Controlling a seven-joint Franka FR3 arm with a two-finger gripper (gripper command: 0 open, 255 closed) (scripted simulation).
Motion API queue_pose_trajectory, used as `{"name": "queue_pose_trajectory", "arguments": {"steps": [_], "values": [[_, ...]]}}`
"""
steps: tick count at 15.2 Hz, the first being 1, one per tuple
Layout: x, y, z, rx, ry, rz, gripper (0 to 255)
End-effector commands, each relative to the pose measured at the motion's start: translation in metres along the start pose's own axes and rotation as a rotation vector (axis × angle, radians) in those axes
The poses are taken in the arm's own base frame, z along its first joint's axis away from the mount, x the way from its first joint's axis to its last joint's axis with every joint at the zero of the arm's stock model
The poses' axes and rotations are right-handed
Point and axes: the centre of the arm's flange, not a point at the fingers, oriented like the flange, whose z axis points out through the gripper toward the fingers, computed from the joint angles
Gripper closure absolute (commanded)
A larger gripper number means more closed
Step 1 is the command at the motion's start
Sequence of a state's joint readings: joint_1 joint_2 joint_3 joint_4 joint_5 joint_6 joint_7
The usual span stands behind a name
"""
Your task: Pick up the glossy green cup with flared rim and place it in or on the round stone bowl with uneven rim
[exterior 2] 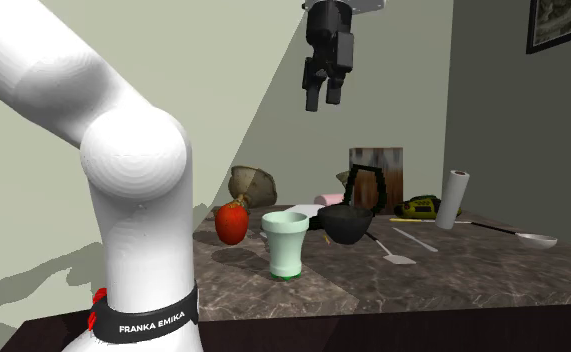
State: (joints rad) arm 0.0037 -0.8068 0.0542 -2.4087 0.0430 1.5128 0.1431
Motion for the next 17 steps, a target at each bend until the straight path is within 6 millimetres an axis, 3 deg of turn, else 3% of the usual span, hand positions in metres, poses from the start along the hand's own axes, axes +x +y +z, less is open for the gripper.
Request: {"name": "queue_pose_trajectory", "arguments": {"steps": [1,17], "values": [[0.000,0.000,0.000,0.000,0.000,0.000,0],[-0.006,-0.061,0.196,0.143,0.037,-0.036,0]]}}
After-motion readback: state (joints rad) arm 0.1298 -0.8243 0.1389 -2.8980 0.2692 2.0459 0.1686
